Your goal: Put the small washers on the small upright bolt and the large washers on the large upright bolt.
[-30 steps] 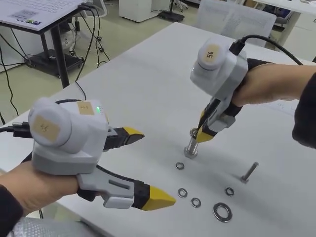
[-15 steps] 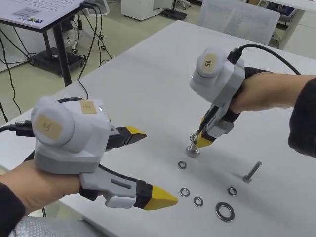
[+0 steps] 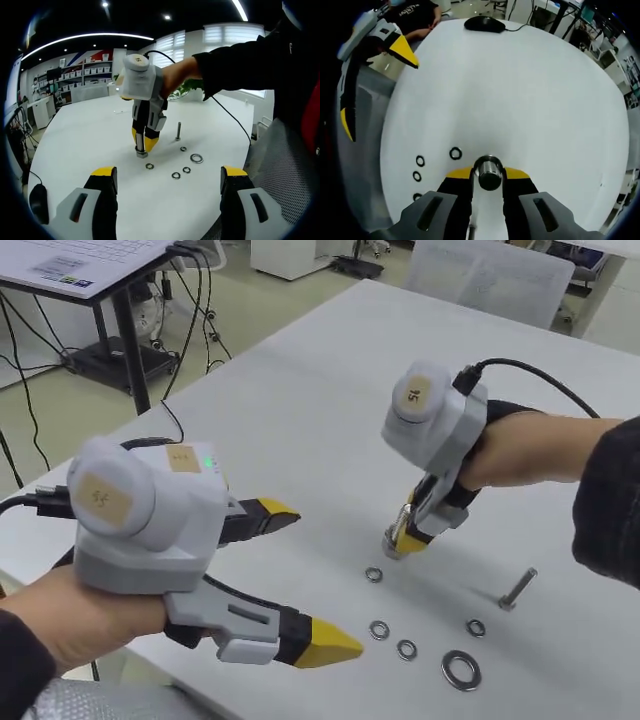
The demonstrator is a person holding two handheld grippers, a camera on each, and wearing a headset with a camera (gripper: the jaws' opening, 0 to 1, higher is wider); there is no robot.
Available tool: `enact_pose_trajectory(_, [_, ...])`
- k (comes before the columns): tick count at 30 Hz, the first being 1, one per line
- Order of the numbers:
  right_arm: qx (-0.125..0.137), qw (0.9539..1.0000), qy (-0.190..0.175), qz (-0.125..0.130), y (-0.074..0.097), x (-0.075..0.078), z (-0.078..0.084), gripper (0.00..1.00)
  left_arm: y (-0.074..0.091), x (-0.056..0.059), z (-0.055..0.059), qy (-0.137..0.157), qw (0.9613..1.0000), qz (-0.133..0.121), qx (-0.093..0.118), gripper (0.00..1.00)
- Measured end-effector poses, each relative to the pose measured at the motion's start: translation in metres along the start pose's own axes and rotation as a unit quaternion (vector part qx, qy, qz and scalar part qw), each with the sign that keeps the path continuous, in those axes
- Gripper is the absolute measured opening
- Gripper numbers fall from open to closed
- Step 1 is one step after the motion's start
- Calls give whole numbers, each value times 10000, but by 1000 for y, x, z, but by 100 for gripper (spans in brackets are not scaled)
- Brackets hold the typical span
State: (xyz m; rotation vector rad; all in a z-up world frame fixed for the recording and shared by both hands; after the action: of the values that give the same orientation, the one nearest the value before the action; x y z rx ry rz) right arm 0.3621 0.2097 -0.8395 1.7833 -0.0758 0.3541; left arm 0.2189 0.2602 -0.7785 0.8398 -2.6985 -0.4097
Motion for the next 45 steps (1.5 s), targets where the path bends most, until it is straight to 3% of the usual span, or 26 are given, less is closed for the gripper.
enact_pose_trajectory(15, [-50, 10000, -39, 6, 0, -5, -1, 24, -2, 1, 1, 12, 10000, 26, -65, 84])
enact_pose_trajectory(21, [-49, 9999, 130, 31, -1, -2, 0, 25, -2, 0, 1, 12, 10000, 22, -58, 84])
enact_pose_trajectory(27, [22, 10000, 51, 36, 2, 4, 1, 30, -4, 0, 1, -3, 10000, 28, -74, 84])
enact_pose_trajectory(35, [131, 9998, -31, 163, 17, 12, 7, 33, -6, 0, 0, -21, 9999, 53, -92, 84])
enact_pose_trajectory(45, [257, 9991, -172, 289, 40, 8, 18, 33, -5, 1, -1, -45, 9999, 75, -96, 84])
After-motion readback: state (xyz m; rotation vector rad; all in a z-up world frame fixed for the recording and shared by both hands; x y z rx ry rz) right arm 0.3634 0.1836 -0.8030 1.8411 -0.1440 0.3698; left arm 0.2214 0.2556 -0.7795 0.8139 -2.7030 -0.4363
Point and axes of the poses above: the centre of the closed fingertips' face, and the gripper's own axes: y roughly backward along the fingers, x roughly to its right, z roughly out of its underside, the point moved 3 cm from there along y, roughly backward along the fingers, and after that the axes turned 15 degrees about z, right-handed, at the moved point
